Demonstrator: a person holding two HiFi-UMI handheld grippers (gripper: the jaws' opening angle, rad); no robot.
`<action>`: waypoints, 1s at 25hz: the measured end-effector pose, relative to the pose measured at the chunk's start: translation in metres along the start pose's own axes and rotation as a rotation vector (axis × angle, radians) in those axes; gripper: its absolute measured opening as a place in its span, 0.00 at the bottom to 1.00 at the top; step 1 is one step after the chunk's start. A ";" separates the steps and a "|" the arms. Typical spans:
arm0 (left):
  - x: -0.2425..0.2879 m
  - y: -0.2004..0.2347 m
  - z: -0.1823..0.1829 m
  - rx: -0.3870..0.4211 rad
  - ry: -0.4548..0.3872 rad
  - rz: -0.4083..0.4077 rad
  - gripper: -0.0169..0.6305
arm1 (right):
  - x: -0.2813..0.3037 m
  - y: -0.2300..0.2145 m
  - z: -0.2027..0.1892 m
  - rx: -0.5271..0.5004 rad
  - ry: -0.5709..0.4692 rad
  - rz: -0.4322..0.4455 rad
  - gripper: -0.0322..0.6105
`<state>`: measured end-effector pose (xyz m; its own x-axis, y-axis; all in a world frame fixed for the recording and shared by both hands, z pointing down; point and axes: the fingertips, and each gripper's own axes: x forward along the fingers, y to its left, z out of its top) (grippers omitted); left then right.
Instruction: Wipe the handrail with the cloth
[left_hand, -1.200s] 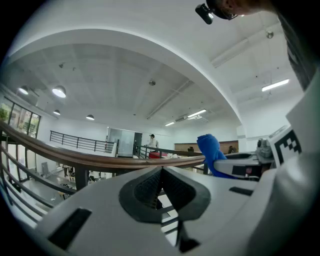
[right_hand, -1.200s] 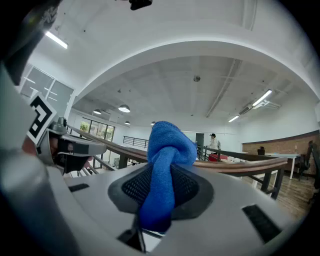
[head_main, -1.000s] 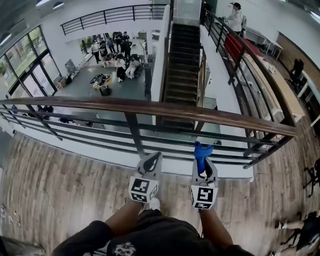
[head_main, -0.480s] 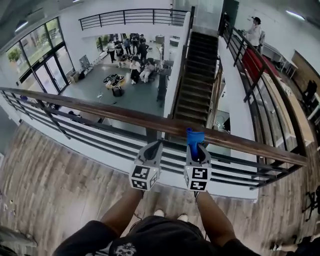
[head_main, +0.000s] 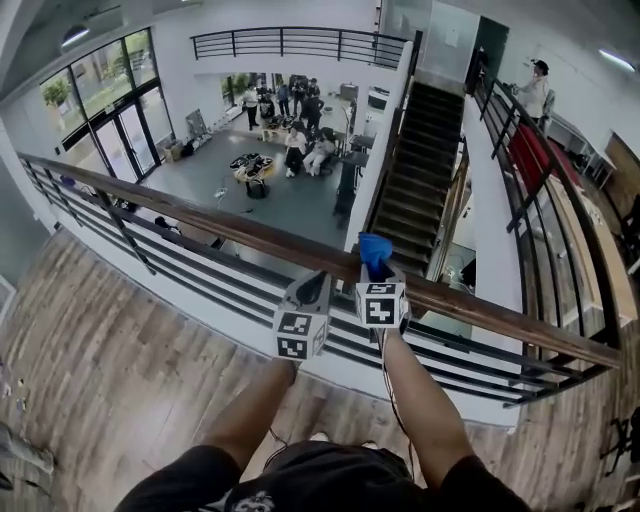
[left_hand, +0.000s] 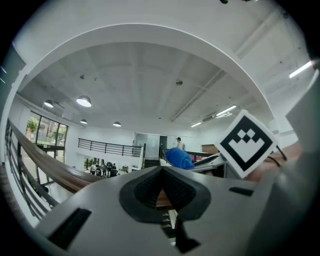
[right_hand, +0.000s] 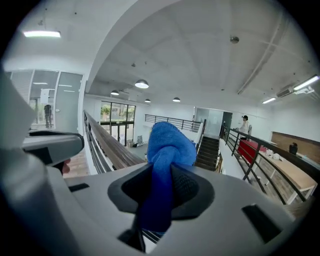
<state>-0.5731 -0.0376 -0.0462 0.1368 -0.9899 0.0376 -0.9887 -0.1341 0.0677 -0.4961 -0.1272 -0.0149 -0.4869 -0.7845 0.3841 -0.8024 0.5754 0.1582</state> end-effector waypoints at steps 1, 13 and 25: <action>0.001 0.007 -0.002 0.005 0.011 0.020 0.03 | 0.006 0.007 0.002 -0.001 0.017 0.015 0.21; 0.005 0.020 -0.011 0.048 0.072 0.082 0.03 | 0.033 0.017 -0.013 -0.026 0.167 0.039 0.21; 0.026 -0.051 -0.003 0.038 0.068 -0.027 0.03 | 0.003 -0.056 -0.042 0.047 0.176 -0.021 0.21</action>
<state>-0.5184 -0.0567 -0.0455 0.1664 -0.9806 0.1036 -0.9860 -0.1639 0.0323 -0.4381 -0.1520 0.0155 -0.4049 -0.7416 0.5348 -0.8292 0.5444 0.1271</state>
